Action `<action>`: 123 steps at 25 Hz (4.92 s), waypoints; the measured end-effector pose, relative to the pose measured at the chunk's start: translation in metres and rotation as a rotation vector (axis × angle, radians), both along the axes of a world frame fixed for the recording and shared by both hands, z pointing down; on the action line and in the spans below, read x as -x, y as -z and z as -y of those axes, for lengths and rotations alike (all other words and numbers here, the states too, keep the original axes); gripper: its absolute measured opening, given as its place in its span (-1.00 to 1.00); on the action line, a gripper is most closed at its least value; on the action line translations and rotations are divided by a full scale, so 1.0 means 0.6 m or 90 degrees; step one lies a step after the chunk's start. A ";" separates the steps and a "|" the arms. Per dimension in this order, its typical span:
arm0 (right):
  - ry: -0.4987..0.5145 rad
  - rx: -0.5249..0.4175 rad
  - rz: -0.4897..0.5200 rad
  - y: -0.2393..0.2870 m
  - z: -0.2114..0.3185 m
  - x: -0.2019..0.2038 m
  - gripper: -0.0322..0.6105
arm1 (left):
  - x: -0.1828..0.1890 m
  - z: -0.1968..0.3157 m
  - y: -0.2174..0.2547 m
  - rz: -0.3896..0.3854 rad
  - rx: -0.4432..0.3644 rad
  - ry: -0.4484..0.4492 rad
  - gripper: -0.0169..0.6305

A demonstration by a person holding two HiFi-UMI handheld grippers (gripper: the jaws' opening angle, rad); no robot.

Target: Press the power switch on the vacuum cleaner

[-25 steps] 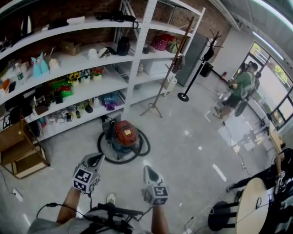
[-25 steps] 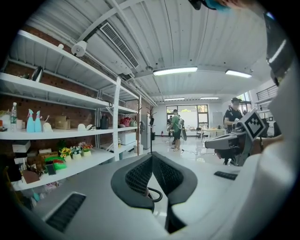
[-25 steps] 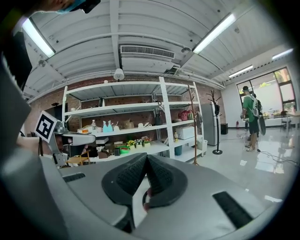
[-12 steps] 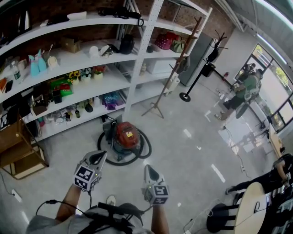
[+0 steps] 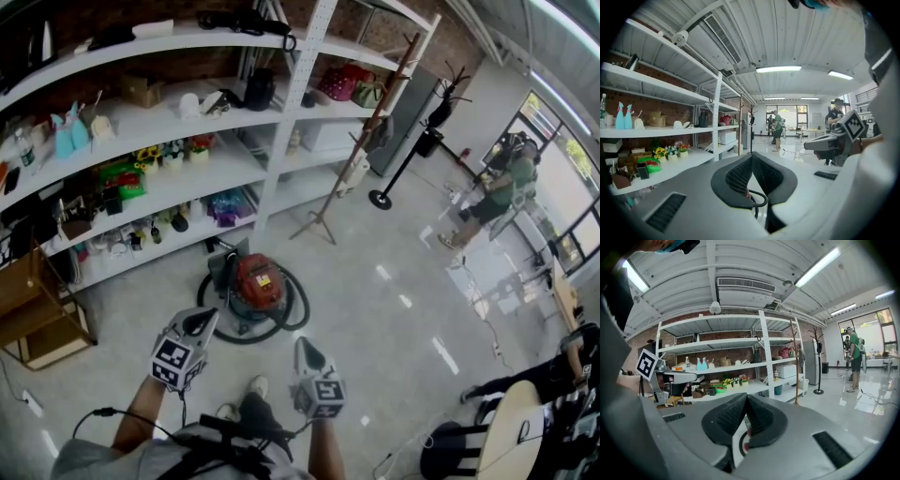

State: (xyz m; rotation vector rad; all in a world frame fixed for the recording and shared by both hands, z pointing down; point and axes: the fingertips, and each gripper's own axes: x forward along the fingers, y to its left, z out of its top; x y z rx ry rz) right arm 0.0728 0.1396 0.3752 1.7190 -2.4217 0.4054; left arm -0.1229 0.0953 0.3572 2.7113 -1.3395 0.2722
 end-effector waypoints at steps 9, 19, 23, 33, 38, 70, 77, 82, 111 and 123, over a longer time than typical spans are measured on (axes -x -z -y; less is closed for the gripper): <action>0.010 0.002 0.002 -0.021 0.094 -0.039 -0.86 | -0.039 0.080 -0.012 -0.001 -0.004 0.001 -0.93; 0.035 0.016 0.010 -0.028 0.227 -0.077 -0.86 | -0.071 0.198 -0.033 0.015 0.008 0.032 -0.93; 0.048 0.024 0.008 -0.036 0.272 -0.092 -0.86 | -0.083 0.237 -0.041 0.018 0.020 0.042 -0.93; 0.076 0.035 0.011 -0.046 0.379 -0.134 -0.86 | -0.120 0.329 -0.040 0.025 0.029 0.077 -0.93; 0.090 0.038 0.017 -0.050 0.423 -0.145 -0.86 | -0.129 0.367 -0.038 0.030 0.026 0.094 -0.93; 0.089 0.135 0.011 -0.232 0.529 -0.097 -0.86 | -0.109 0.485 -0.235 0.053 0.106 0.054 -0.93; 0.093 0.160 0.006 -0.306 0.537 -0.085 -0.86 | -0.099 0.501 -0.295 0.042 0.122 0.060 -0.93; 0.099 0.178 0.000 -0.358 0.547 -0.079 -0.86 | -0.083 0.514 -0.338 0.051 0.139 0.075 -0.93; 0.126 0.232 0.002 -0.631 0.599 -0.060 -0.86 | -0.090 0.522 -0.623 0.111 0.204 0.031 -0.93; 0.123 0.249 0.001 -0.724 0.613 -0.061 -0.86 | -0.098 0.512 -0.707 0.100 0.231 0.026 -0.93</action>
